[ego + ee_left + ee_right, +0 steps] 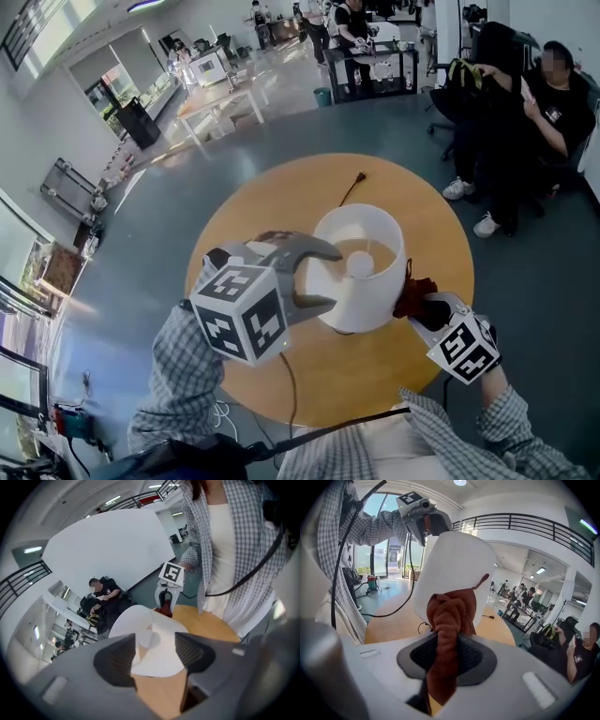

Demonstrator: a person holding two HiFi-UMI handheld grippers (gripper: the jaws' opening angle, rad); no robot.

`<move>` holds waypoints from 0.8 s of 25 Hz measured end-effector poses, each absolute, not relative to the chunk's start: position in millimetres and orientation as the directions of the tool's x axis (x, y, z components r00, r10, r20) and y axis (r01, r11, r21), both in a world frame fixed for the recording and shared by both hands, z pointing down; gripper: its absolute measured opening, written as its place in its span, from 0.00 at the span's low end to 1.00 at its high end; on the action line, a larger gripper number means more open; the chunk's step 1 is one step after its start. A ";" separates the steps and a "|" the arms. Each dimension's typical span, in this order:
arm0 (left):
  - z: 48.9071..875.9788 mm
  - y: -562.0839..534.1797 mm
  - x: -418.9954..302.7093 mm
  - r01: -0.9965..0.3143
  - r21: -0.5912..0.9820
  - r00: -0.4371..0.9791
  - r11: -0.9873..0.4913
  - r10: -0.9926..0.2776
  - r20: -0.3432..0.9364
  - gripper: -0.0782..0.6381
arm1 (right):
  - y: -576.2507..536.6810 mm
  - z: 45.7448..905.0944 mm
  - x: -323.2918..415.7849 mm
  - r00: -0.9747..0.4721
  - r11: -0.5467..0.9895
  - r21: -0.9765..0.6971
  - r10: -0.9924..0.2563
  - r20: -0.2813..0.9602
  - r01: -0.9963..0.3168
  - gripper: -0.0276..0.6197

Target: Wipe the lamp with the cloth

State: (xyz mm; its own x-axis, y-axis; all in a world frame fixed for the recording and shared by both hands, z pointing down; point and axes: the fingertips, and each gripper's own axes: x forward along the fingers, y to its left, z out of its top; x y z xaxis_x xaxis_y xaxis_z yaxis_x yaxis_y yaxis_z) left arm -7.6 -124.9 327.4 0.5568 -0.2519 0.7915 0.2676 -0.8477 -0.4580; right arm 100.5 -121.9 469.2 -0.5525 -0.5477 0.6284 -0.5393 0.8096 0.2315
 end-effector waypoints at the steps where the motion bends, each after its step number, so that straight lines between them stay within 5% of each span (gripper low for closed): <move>1: 329.1 -127.1 -2.3 0.291 -0.454 0.543 -0.842 -0.245 0.803 0.47 | -121.9 470.1 101.3 -0.555 0.809 0.226 -0.546 0.628 -0.542 0.20; 5: 340.4 -134.2 5.0 0.371 -0.428 0.473 -0.825 -0.229 0.851 0.46 | -123.1 472.9 101.7 -0.562 0.811 0.206 -0.539 0.628 -0.547 0.20; 11: 347.2 -134.4 6.9 0.406 -0.401 0.447 -0.821 -0.204 0.871 0.31 | -126.5 470.2 106.1 -0.566 0.805 0.198 -0.546 0.618 -0.560 0.20; 20: 340.6 -165.4 9.3 0.340 -0.448 0.528 -0.827 -0.226 0.819 0.31 | -156.4 481.2 134.1 -0.532 0.684 0.089 -0.635 0.560 -0.724 0.20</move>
State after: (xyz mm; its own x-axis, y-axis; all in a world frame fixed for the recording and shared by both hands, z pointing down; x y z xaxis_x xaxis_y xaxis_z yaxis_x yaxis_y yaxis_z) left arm 9.3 -165.4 340.6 0.5279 -0.2262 0.8186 0.3396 -0.8272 -0.4476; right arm 134.1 -156.4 481.2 -0.5318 -0.6353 0.5599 -0.7237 0.6844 0.0892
